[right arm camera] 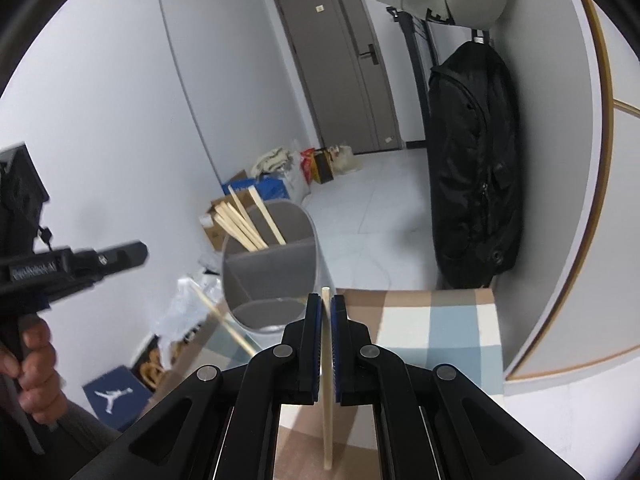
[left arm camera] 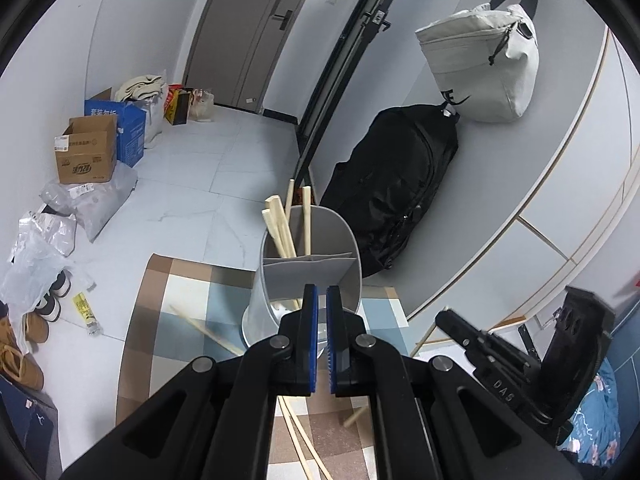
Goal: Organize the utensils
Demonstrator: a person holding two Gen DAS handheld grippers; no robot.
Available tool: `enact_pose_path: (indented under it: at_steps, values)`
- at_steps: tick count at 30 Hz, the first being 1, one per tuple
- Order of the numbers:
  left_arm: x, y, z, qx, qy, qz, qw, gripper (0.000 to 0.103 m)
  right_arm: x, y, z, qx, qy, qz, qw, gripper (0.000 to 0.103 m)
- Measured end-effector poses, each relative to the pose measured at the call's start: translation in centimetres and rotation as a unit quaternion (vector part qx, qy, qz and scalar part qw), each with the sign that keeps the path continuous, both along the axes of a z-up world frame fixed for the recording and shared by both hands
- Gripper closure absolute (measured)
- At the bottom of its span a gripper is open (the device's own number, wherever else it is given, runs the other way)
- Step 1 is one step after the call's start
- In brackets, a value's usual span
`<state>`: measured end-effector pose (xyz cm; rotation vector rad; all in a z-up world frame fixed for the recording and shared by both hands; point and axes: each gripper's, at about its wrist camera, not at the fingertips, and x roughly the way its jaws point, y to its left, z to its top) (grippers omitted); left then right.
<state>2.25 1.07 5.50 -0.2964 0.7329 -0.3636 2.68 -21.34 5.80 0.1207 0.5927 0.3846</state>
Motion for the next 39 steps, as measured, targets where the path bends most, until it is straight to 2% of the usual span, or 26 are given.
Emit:
enact_pose_path:
  at_steps: [4,6,9,10,11,12,15,16,18,22,24,26,28,33,34,35,36,39]
  values:
    - [-0.1,0.4,-0.3,0.003,0.007,-0.003,1.0000,0.103,-0.2,0.5,0.8,-0.001,-0.017,0.008,1.000,0.100]
    - [-0.2,1.5,-1.2,0.013,0.023,0.013,0.9996,0.103,-0.3,0.7,0.9,-0.001,-0.020,0.012,1.000,0.100]
    - [0.7,3.6,-4.7,0.032,0.081,0.037,0.9955,0.102,-0.4,0.5,1.0,0.007,-0.022,0.014,1.000,0.099]
    - [1.4,4.4,-6.4,0.033,0.111,0.053,0.9919,0.094,-0.5,0.4,1.0,0.011,-0.023,0.014,1.000,0.099]
    - [2.3,5.0,-8.1,0.027,0.145,0.065,0.9870,0.079,-0.5,0.4,1.0,0.016,-0.022,0.014,1.000,0.099]
    - [3.0,5.5,-9.4,0.019,0.168,0.076,0.9826,0.074,-0.5,0.2,1.0,0.019,-0.021,0.013,0.999,0.099]
    - [5.1,6.0,-12.5,0.003,0.210,0.098,0.9727,0.068,-0.8,0.0,1.4,0.027,-0.025,0.014,0.999,0.099]
    - [6.1,5.9,-13.5,0.003,0.231,0.109,0.9667,0.068,-0.9,-0.1,1.5,0.026,-0.029,0.014,0.999,0.099]
    - [7.3,5.6,-14.8,-0.008,0.249,0.119,0.9610,0.068,-1.0,-0.3,1.9,0.026,-0.035,0.014,0.999,0.099]
    - [9.7,5.0,-15.4,0.026,0.257,0.172,0.9506,0.068,-0.5,-1.5,2.1,0.038,-0.031,0.004,0.999,0.099]
    - [10.4,5.2,-15.9,0.040,0.266,0.199,0.9423,0.068,-0.3,-2.1,2.1,0.047,-0.028,-0.001,0.999,0.099]
    - [11.0,5.7,-16.9,0.037,0.289,0.215,0.9321,0.068,-0.1,-2.8,2.2,0.055,-0.024,-0.005,0.998,0.099]
    - [11.1,5.6,-16.7,0.044,0.273,0.230,0.9330,0.067,0.0,-3.1,2.4,0.060,-0.024,-0.005,0.998,0.099]
    - [11.6,5.0,-16.8,0.062,0.264,0.242,0.9315,0.068,0.0,-3.5,2.8,0.068,-0.026,-0.005,0.997,0.099]
    - [11.5,4.9,-16.8,0.069,0.263,0.251,0.9292,0.075,-0.1,-3.6,2.8,0.069,-0.025,-0.005,0.997,0.099]
    - [11.4,4.8,-16.8,0.084,0.263,0.255,0.9266,0.094,-0.1,-3.7,2.8,0.073,-0.026,-0.006,0.997,0.099]
    - [11.6,4.8,-16.9,0.085,0.264,0.251,0.9273,0.099,-0.2,-3.7,2.9,0.073,-0.027,-0.007,0.997,0.099]
    - [11.3,5.1,-16.8,0.071,0.262,0.245,0.9308,0.100,-0.3,-3.8,2.9,0.075,-0.026,-0.009,0.997,0.099]
